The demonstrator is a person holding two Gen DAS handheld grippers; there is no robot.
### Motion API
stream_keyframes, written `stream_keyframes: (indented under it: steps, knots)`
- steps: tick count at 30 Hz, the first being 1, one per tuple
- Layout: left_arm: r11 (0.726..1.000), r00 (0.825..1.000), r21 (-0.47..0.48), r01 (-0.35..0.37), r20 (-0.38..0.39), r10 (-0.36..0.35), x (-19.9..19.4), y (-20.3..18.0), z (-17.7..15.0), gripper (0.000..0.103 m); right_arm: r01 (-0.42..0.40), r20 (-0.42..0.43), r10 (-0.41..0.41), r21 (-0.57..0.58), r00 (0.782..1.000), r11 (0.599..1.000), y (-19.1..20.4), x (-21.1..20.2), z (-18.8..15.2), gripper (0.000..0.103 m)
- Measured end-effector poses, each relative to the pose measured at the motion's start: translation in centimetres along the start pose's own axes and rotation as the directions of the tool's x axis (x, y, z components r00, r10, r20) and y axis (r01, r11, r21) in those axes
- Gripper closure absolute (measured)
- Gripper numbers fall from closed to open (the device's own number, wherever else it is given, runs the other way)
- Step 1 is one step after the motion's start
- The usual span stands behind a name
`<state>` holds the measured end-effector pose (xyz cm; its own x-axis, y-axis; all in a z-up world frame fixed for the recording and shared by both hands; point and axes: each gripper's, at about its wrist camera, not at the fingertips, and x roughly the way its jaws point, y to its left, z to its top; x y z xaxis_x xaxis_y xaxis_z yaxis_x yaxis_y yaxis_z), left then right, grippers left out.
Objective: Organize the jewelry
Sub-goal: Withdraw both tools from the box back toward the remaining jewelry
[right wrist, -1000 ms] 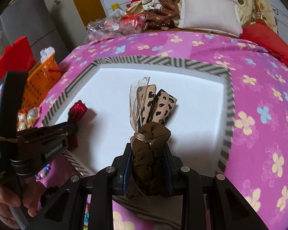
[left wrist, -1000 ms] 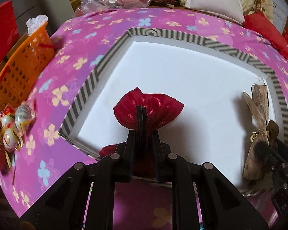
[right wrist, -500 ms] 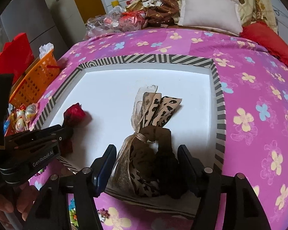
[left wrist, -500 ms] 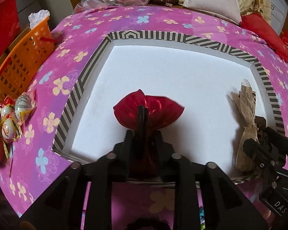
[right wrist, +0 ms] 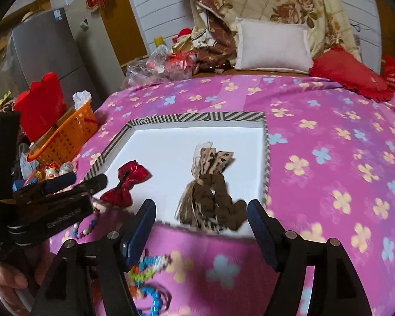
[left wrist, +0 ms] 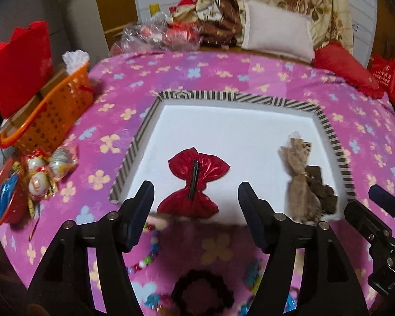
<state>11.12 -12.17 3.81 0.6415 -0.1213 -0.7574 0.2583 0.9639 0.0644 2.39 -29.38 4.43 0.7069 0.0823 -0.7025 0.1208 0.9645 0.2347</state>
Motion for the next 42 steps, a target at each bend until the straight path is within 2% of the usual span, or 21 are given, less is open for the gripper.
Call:
stream_keyframes:
  steps: [13, 17, 26, 42]
  knots:
    - [1.0, 0.999, -0.027, 0.009, 0.046, -0.007, -7.3, 0.8, -5.7, 0.036, 0.052, 0.008, -0.052, -0.009, 0.999, 0.999, 1.8, -5.4, -5.4, 0.033]
    - [0.999, 0.999, -0.043, 0.009, 0.046, -0.007, -8.6, 1.0, -7.5, 0.036, 0.068, 0.03, -0.068, -0.016, 0.997, 0.998, 2.6, -6.7, -6.4, 0.023]
    - [0.994, 0.999, -0.1, 0.053, 0.009, -0.052, -9.6, 1.4, -10.1, 0.036, 0.098, 0.034, -0.097, -0.018, 0.995, 0.995, 3.2, -8.0, -7.7, 0.023]
    - [0.992, 0.997, -0.106, 0.069, -0.007, -0.07, -10.1, 0.8, -11.4, 0.036, 0.112, 0.011, -0.112, -0.022, 0.994, 0.993, 3.2, -7.9, -8.4, 0.023]
